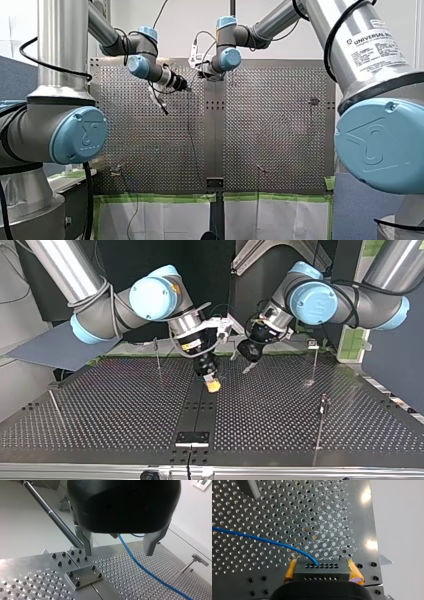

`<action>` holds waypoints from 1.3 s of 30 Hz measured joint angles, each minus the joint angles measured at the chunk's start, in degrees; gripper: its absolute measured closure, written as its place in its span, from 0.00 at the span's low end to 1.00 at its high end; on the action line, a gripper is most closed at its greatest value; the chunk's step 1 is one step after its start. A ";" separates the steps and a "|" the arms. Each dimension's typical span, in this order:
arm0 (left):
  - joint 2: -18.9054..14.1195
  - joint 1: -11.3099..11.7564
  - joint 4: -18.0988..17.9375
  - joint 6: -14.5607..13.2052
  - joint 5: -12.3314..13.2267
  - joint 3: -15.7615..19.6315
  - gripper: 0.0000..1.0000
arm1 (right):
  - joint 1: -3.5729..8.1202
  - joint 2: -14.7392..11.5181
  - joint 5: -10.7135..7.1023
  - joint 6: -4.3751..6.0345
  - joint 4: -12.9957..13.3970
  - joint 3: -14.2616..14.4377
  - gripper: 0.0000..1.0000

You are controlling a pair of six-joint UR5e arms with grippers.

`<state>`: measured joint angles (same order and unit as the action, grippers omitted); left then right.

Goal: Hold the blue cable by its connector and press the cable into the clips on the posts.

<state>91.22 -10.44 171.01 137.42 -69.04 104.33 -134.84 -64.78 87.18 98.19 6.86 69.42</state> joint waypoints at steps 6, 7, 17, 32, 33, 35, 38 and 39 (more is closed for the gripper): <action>2.49 -0.23 -2.18 1.24 1.16 -1.28 0.00 | -0.33 0.00 0.01 -0.04 0.02 0.00 1.00; 2.89 -0.28 -2.55 1.56 1.37 -1.55 0.00 | -0.42 0.00 0.01 -0.03 0.05 0.00 1.00; 5.29 -0.21 -7.21 6.10 3.48 -2.64 0.00 | -1.08 0.04 0.02 0.00 1.00 0.00 1.00; 5.33 0.38 -7.54 5.67 0.36 -2.65 0.68 | -1.26 0.04 -0.05 0.00 1.32 0.01 1.00; 5.32 0.38 -7.06 5.20 0.17 -2.64 0.80 | -1.26 0.04 -0.05 0.00 1.32 0.01 1.00; 5.32 0.39 -6.04 4.12 -0.34 -2.63 0.97 | -1.26 0.03 -0.02 0.00 1.33 0.01 1.00; 5.32 0.31 -4.86 2.68 -1.40 -2.63 1.00 | -1.26 0.04 -0.03 0.00 1.33 0.02 1.00; 5.31 0.27 -4.65 2.24 -1.80 -2.61 1.00 | -1.26 0.03 -0.03 0.00 1.33 0.02 1.00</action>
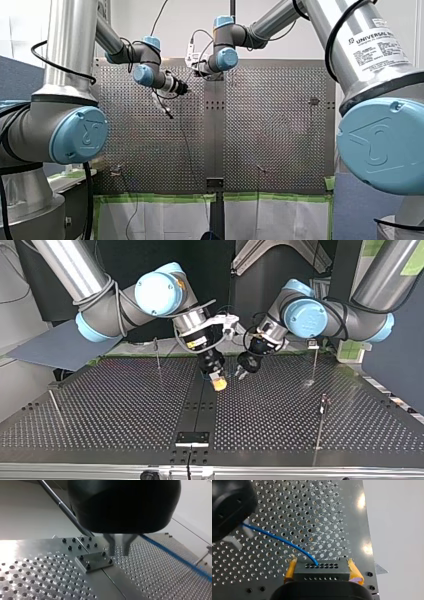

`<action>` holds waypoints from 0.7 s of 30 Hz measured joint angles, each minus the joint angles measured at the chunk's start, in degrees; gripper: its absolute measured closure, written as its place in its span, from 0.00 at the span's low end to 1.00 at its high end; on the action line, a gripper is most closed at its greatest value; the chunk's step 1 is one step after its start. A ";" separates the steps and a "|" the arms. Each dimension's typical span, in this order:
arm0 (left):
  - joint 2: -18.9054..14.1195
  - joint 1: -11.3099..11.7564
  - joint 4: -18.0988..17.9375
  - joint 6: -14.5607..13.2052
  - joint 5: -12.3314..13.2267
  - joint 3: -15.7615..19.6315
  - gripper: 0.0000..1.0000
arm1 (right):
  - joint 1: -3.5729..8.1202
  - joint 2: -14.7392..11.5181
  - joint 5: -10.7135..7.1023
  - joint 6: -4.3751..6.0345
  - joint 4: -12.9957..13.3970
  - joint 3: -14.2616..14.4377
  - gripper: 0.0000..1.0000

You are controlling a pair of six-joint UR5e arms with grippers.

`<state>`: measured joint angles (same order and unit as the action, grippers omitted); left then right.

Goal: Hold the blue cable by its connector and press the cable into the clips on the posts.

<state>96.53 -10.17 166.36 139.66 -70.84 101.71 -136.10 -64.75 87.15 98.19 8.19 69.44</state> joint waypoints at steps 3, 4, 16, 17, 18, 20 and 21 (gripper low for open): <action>-0.01 -0.02 0.35 -1.47 -1.38 0.00 1.00 | -0.01 0.02 0.00 0.00 -0.01 0.00 1.00; -0.02 -0.01 0.41 -1.93 -1.82 0.01 1.00 | -0.02 0.03 0.01 0.00 0.00 0.02 1.00; -3.14 0.66 2.77 -7.64 -7.55 0.05 1.00 | 0.42 -0.01 0.04 0.13 0.17 -0.01 1.00; -3.70 0.77 2.98 -8.21 -8.10 0.05 1.00 | 0.45 -0.01 0.04 0.12 0.17 0.00 1.00; -4.12 0.88 3.19 -8.63 -8.51 0.05 1.00 | 0.49 -0.01 0.04 0.11 0.17 -0.01 1.00; -5.13 1.12 3.91 -9.64 -9.55 0.05 1.00 | 0.51 0.00 0.04 0.08 0.18 0.02 1.00; -5.57 1.22 4.28 -10.08 -9.99 0.06 1.00 | 0.51 0.00 0.05 0.08 0.18 0.03 1.00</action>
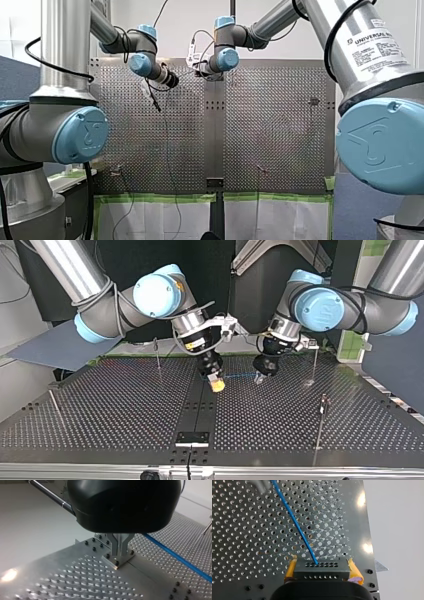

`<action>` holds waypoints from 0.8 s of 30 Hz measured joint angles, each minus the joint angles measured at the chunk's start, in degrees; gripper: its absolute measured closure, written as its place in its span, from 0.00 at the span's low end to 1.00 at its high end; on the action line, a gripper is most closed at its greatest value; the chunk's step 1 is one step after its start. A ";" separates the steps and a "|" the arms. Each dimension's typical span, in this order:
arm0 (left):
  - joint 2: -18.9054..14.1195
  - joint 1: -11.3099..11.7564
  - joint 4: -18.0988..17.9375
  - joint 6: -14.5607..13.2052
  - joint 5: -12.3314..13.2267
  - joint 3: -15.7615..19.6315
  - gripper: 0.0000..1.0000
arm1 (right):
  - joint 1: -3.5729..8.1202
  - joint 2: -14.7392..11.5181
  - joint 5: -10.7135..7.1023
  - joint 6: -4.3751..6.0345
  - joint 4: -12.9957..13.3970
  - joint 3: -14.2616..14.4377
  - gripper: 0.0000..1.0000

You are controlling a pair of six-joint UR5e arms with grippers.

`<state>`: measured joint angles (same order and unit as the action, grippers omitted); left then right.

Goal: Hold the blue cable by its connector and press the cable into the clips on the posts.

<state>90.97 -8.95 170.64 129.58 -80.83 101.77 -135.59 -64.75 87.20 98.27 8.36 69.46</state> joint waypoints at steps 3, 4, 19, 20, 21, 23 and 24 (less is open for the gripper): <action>-1.48 0.29 1.38 -1.49 -1.50 0.11 1.00 | 0.07 0.00 -0.02 0.00 0.00 0.01 1.00; -1.92 0.37 1.83 -1.94 -1.96 0.21 1.00 | 0.10 0.02 -0.01 0.04 0.00 0.01 1.00; -5.97 1.82 2.60 -9.27 -9.26 4.38 1.00 | -0.10 0.16 -0.25 0.24 -0.09 0.04 1.00; -6.53 2.01 2.59 -9.94 -9.93 4.45 1.00 | -0.13 0.19 -0.24 0.23 -0.09 0.03 1.00; -6.93 2.14 2.60 -10.43 -10.43 4.48 1.00 | -0.16 0.25 -0.24 0.21 -0.08 0.03 1.00; -7.76 2.48 2.61 -11.54 -11.49 4.52 1.00 | -0.19 0.54 -0.29 0.21 -0.05 0.04 1.00; -8.06 2.64 2.63 -11.96 -11.82 4.53 1.00 | -0.16 0.73 -0.38 0.22 -0.04 0.04 1.00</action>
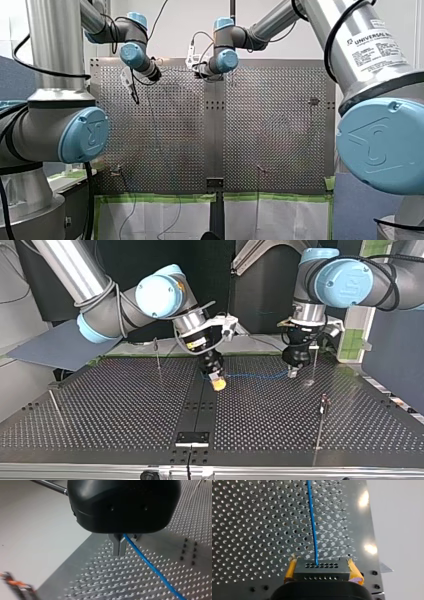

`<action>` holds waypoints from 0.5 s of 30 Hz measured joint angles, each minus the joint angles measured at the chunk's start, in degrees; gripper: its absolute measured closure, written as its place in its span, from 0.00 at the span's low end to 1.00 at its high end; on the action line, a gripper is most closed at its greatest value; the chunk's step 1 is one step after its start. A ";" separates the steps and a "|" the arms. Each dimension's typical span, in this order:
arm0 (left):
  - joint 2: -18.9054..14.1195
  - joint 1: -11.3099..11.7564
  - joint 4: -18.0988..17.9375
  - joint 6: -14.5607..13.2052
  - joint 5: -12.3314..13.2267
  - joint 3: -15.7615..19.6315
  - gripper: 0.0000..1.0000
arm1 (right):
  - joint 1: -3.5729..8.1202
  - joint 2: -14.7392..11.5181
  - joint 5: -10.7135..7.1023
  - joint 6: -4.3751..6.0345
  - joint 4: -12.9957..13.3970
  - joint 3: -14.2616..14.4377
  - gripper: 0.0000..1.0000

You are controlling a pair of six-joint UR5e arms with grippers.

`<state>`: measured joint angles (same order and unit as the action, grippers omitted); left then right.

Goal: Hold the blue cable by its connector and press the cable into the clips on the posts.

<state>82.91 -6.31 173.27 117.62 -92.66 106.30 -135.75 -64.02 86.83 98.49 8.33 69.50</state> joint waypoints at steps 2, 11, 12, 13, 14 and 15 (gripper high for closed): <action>-0.46 0.36 0.12 -0.67 -0.47 0.01 1.00 | 0.08 0.62 -0.34 0.02 0.01 0.02 1.00; -1.00 1.94 1.72 -2.97 -2.68 0.15 1.00 | -0.19 1.57 -2.46 0.10 1.41 0.01 1.00; -1.11 2.07 1.77 -3.17 -3.10 0.16 1.00 | -0.24 1.59 -2.86 0.17 1.71 0.00 1.00; -1.25 2.20 1.81 -3.33 -3.55 0.18 1.00 | -0.31 1.59 -3.45 0.26 2.00 0.00 1.00; -1.46 2.37 1.84 -3.49 -4.12 0.20 1.00 | -0.37 1.59 -3.92 0.28 2.15 0.00 1.00; -1.64 2.51 1.84 -3.55 -4.45 0.20 1.00 | -0.46 1.59 -4.37 0.28 2.26 -0.01 1.00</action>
<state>81.27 -3.80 175.11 114.07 -97.11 106.50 -136.20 -62.43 82.45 98.77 10.59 69.49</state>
